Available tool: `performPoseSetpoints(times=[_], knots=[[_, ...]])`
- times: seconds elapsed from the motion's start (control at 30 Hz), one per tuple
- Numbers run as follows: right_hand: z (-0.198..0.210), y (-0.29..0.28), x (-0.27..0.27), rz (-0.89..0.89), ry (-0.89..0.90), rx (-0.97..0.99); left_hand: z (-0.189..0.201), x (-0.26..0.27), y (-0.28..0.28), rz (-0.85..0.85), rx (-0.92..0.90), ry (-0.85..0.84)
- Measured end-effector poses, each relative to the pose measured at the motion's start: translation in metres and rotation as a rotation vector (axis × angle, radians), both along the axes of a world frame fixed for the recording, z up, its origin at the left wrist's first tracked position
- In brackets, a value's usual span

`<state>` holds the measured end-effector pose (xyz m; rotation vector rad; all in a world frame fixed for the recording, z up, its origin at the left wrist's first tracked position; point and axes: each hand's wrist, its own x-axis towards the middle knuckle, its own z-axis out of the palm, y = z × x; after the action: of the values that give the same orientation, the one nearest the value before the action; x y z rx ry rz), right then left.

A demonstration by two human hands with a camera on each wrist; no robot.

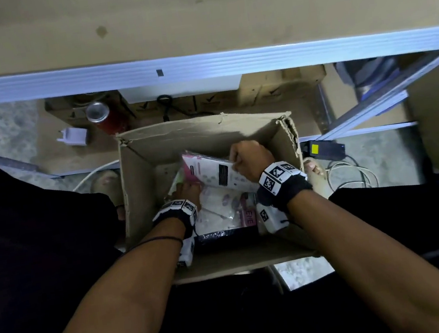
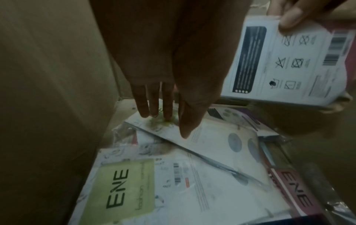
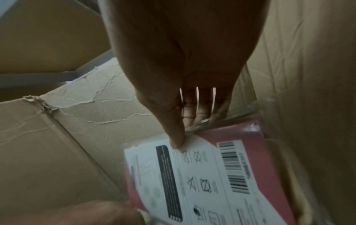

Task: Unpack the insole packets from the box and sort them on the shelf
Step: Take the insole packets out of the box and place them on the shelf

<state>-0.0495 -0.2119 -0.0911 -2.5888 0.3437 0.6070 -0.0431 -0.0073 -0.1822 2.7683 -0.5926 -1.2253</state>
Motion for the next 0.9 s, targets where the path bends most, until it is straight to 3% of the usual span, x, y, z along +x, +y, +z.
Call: performPoseSetpoints(times=[0.2,0.4,0.53,0.73,0.9], knots=[[0.004,0.001,-0.006,-0.017,-0.141,-0.110,-0.002,0.013,-0.020,-0.084,-0.010,-0.023],[0.009,0.000,-0.007,0.005,-0.120,-0.175,-0.002,0.020,-0.026,-0.238,0.096,-0.164],[0.008,0.006,-0.005,0.014,-0.108,-0.183,-0.004,0.017,-0.022,-0.249,0.125,-0.256],[0.005,0.007,-0.007,0.006,-0.096,-0.176,-0.008,0.011,-0.018,-0.231,0.162,-0.258],[0.003,0.005,-0.010,-0.005,-0.108,-0.170,0.000,0.011,-0.016,-0.228,0.083,-0.226]])
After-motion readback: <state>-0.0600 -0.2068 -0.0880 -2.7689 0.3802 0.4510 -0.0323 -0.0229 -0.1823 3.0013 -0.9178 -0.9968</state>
